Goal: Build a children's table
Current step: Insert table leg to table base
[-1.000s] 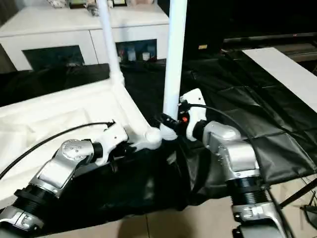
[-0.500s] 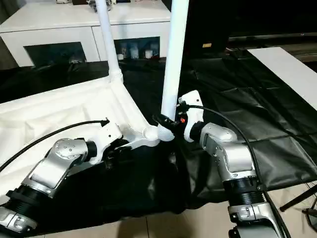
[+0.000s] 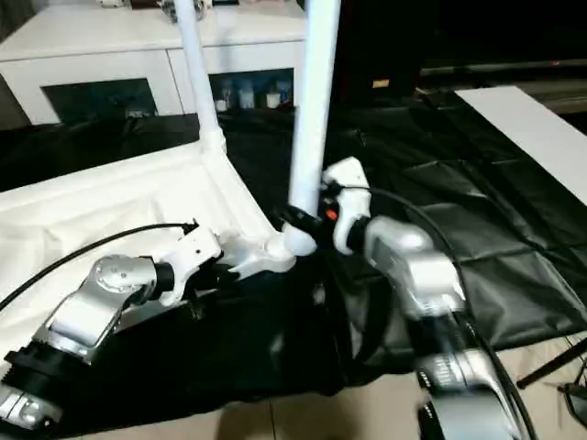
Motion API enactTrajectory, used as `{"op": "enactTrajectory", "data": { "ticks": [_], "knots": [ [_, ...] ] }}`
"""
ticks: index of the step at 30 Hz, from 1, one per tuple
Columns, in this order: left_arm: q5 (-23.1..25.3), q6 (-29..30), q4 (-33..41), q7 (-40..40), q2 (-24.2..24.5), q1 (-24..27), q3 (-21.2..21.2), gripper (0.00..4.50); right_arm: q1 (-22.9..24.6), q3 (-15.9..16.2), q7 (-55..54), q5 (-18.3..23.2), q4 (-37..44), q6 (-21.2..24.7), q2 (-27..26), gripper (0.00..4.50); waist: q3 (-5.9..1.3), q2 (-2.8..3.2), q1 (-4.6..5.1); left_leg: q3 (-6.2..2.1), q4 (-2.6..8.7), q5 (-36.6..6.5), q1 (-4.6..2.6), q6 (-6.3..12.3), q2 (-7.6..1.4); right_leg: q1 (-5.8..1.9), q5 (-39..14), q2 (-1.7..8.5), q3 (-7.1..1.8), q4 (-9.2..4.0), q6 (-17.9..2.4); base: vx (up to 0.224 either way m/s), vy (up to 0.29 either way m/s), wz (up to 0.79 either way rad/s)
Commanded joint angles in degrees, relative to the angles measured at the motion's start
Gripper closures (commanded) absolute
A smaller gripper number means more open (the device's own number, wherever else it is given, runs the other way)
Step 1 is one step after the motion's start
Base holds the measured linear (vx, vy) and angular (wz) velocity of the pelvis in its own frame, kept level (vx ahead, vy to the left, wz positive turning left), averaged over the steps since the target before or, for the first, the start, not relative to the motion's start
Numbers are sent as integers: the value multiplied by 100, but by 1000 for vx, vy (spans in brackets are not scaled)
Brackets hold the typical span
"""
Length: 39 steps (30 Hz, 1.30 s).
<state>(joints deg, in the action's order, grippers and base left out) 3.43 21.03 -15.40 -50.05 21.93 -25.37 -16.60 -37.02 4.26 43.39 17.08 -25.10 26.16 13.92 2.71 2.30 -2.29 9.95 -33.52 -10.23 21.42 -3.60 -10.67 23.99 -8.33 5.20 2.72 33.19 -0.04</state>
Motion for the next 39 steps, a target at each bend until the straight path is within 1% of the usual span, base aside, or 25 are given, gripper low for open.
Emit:
{"op": "enactTrajectory", "data": {
  "ticks": [1,2,3,4,6,7,9,10,11,12,14,15,18,21,24,26,29,31,32,34,35,36,37,38,39],
  "knots": [
    [10,134,-24,1,-25,138,-148,450,-123,33,122,-43,-180,-108,-40,264,-419,-85,-53,-5,353,-893,-42,358,-156,-325,-855,232,-142,-229,-1454,0,0,0],
    [7,153,5,-5,-27,151,-156,450,-192,30,185,-27,-323,-118,-77,264,-423,-108,-60,2,346,-838,-48,379,-160,-326,-798,226,-140,-224,-1458,0,0,0],
    [7,153,5,-5,-27,151,-156,450,-192,30,185,-27,-323,-118,-77,264,-419,-107,-58,-1,348,-829,-41,384,-157,-330,-795,227,-140,-215,-1468,0,0,0],
    [9,170,24,-6,-28,165,-160,450,-277,-6,237,14,-503,-109,-132,264,-416,-139,-69,3,350,-844,-44,396,-156,-333,-870,233,-139,-220,-1449,0,0,0],
    [12,187,33,-2,-32,168,-152,450,-342,-11,273,-6,-669,-171,-161,264,-404,-121,-70,1,360,-917,-48,374,-160,-326,-1020,241,-139,-238,-1421,0,0,0],
    [13,202,40,8,-33,171,-141,450,-395,0,298,-50,-834,-266,-182,264,-403,-145,-70,2,364,-982,-57,328,-165,-319,-1148,248,-142,-245,-1393,0,0,0],
    [13,202,40,8,-33,171,-141,450,-395,0,298,-50,-834,-266,-182,264,-402,-140,-71,2,366,-1055,-64,275,-165,-315,-1224,243,-144,-255,-1357,0,0,0],
    [10,224,59,14,-27,175,-142,450,-446,8,326,-80,-999,-369,-196,264,-401,-143,-68,0,370,-1063,-65,264,-168,-314,-1209,240,-145,-251,-1353,0,0,0],
    [9,243,85,22,-16,186,-140,450,-484,-16,317,-95,-1172,-490,-225,264,-403,-168,-63,-1,370,-1054,-57,261,-166,-319,-1175,239,-142,-243,-1361,0,0,0],
    [13,252,102,33,-8,194,-136,450,-514,-38,320,-105,-1310,-582,-246,264,-412,-161,-67,-2,364,-1030,-55,268,-168,-320,-1124,255,-144,-233,-1384,0,0,0],
    [15,257,112,40,-2,200,-131,450,-533,-55,323,-111,-1396,-638,-260,264,-412,-164,-68,2,361,-992,-54,290,-163,-327,-1070,244,-143,-231,-1389,0,0,0],
    [22,260,119,49,4,204,-123,450,-543,-94,319,-103,-1499,-716,-285,264,-418,-148,-68,3,356,-968,-60,305,-164,-322,-1006,247,-144,-224,-1417,0,0,0],
    [32,249,112,72,15,206,-102,450,-529,-219,320,-19,-1762,-866,-375,264,-421,-151,-64,6,352,-950,-57,342,-161,-327,-914,240,-140,-218,-1474,0,0,0],
    [39,240,87,84,14,186,-95,450,-520,-366,345,92,-1987,-949,-486,264,-421,-127,-64,3,350,-965,-61,359,-163,-329,-879,239,-138,-214,-1508,0,0,0],
    [42,240,72,102,4,172,-88,450,-503,-432,379,147,-2132,-1023,-552,264,-414,-131,-61,0,359,-1091,-63,326,-165,-330,-1006,241,-133,-226,-1511,0,0,0],
    [54,229,62,142,-4,171,-76,450,-464,-603,389,255,-2298,-1132,-651,264,-415,-115,-53,-3,357,-1156,-64,303,-163,-327,-1063,244,-137,-229,-1502,0,0,0],
    [47,230,71,157,8,180,-53,450,-395,-698,429,277,-2359,-1281,-734,264,-408,-106,-51,-9,368,-1251,-64,264,-167,-326,-1137,245,-133,-242,-1495,0,0,0],
    [43,225,72,193,9,184,-26,450,-309,-811,436,340,-2387,-1447,-815,264,-416,-76,-51,-14,372,-1259,-65,248,-166,-330,-1057,239,-131,-232,-1501,0,0,0],
    [42,225,73,193,12,184,-25,450,-298,-820,434,345,-2390,-1468,-823,264,-418,-82,-52,-14,372,-1258,-68,249,-169,-329,-1023,239,-130,-229,-1508,0,0,0],
    [51,217,72,199,27,183,-25,450,-228,-861,418,361,-2391,-1611,-869,264,-419,-71,-44,-18,374,-1278,-66,255,-166,-331,-970,237,-126,-223,-1550,0,0,0],
    [55,210,73,200,45,183,-19,450,-78,-880,371,355,-2343,-1821,-940,264,-410,-47,-44,-15,378,-1369,-69,241,-165,-322,-1037,239,-126,-242,-1543,0,0,0],
    [56,208,73,200,49,183,-17,450,-46,-880,364,350,-2331,-1867,-954,264,-412,-28,-51,-20,380,-1406,-72,224,-168,-324,-1060,248,-126,-240,-1536,0,0,0],
    [53,219,83,197,61,179,-7,450,125,-886,398,320,-2261,-2076,-1037,264,-411,10,-53,-33,389,-1467,-69,197,-166,-331,-1075,248,-125,-235,-1527,0,0,0],
    [51,224,87,193,66,179,-5,450,169,-881,406,306,-2239,-2131,-1058,264,-409,-12,-50,-24,394,-1507,-78,195,-170,-323,-1079,241,-124,-257,-1518,0,0,0],
    [52,224,91,189,73,180,-2,450,218,-869,413,285,-2215,-2199,-1080,264,-416,4,-49,-37,398,-1530,-77,178,-167,-332,-1047,236,-121,-239,-1527,0,0,0]
  ]
}}
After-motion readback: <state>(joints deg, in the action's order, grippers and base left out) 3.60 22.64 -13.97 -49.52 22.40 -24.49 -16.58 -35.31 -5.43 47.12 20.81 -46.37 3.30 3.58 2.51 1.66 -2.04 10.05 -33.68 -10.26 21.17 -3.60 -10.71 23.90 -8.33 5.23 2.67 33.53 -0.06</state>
